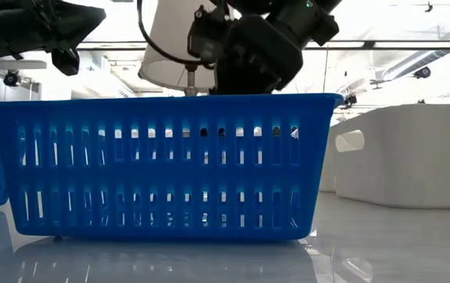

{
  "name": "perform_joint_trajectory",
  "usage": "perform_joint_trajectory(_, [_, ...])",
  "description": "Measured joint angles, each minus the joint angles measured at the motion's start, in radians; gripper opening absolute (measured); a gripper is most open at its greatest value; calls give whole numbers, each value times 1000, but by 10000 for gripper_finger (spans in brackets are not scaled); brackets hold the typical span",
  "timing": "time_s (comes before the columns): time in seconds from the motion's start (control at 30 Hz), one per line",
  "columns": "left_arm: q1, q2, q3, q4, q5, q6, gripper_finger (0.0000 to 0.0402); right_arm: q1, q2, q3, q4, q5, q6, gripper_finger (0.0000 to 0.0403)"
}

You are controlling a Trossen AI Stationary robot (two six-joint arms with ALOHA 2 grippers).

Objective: Stack baskets by color
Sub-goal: Stack the bottom right transparent bin on the transparent bin

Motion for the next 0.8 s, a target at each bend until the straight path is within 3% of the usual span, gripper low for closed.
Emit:
perform_joint_trajectory(0.2, [0,0,0,1,0,0,0,0,7,0,6,0,9,146])
perform_joint_trajectory(0.53, [0,-2,0,0,0,0,0,4,6,0,0,-9,14,18])
perform_joint_trajectory(0.8, [0,0,0,0,0,0,0,13,-11,0,-3,-9,-3,9])
